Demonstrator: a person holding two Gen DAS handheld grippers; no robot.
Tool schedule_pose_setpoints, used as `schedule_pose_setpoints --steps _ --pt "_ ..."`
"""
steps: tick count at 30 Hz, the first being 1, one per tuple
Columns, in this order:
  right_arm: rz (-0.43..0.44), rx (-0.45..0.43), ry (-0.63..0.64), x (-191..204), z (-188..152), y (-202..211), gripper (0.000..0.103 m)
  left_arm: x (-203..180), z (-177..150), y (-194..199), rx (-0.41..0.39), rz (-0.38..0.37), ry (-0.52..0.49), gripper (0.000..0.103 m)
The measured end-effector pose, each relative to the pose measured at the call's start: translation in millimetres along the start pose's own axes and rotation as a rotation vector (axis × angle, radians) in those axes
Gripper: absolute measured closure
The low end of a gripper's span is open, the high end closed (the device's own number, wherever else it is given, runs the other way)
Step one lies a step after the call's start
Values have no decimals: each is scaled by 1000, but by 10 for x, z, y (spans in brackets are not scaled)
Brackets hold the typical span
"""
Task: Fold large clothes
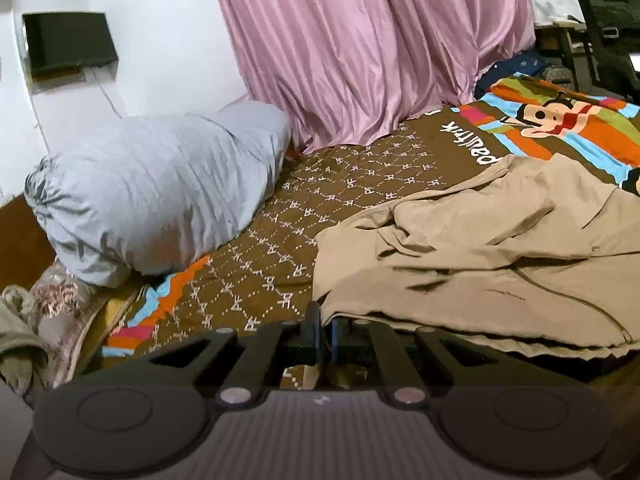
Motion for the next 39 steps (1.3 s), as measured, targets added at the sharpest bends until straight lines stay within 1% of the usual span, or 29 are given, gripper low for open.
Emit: schedule_pose_setpoints --steps 3,5,7,9,11,12,14,16,19,22,25,27,29,30,32,33,34,35,36,37,38,39 --pt "-97 -76 -26 -127 82 323 100 100 -18 228 -12 4 64 97" --pt "-132 -109 -60 -209 155 583 100 179 -2 393 -14 4 86 97" --pt "-150 -125 -85 -268 244 848 100 276 3 486 -6 -11 100 97" --pt "-142 -135 -131 -379 329 1013 100 337 4 481 16 -33 108 96" --pt "-140 -149 -159 -477 399 1043 100 346 33 390 15 -24 105 96" --pt "-146 -160 -169 -543 435 990 100 333 68 312 12 -7 81 96" --pt "-186 -186 -140 -663 523 858 99 299 170 137 1 19 38 96" --pt "-235 -195 -114 -836 632 611 99 282 302 -124 -14 44 5 96" --pt "-282 -192 -118 -1118 768 159 99 254 449 -594 7 60 -38 95" --pt "-304 -141 -132 -1390 817 -427 99 237 550 -1169 48 44 -37 95" --pt "-300 -53 -169 -1562 798 -1052 99 138 555 -1697 99 18 -51 93" --pt "-295 -2 -162 -1601 766 -1436 99 79 496 -2077 139 -9 -50 93" --pt "-284 37 -165 -1602 723 -1761 98 71 382 -2375 181 -43 -28 90" --pt "-279 57 -167 -1607 694 -1910 97 79 316 -2534 204 -76 5 89" --pt "-276 88 -166 -1583 624 -2161 96 171 191 -2713 231 -152 82 87" --pt "-276 98 -169 -1545 591 -2242 94 248 140 -2777 245 -191 143 80" --pt "-270 105 -184 -1535 544 -2319 91 346 106 -2818 253 -218 204 57" --pt "-264 106 -208 -1521 500 -2355 89 480 74 -2831 250 -244 275 40" --pt "-259 96 -239 -1497 478 -2343 83 642 47 -2808 223 -261 354 10" --pt "-256 74 -276 -1502 446 -2308 77 816 22 -2747 181 -254 428 0" --pt "-254 47 -319 -1522 419 -2246 71 944 9 -2682 146 -239 476 1" --pt "-246 12 -369 -1557 393 -2156 55 1107 -19 -2585 119 -230 524 1"
Point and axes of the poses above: each gripper's, at about its wrist camera, not at the fingertips, and y roughly against the way its jaws point, x to its left, z to its top, the point moved 3 cm from there along -y, roughly the way its jaws point, and after that the axes turned 11 degrees about -x, right-handed, at the moved point
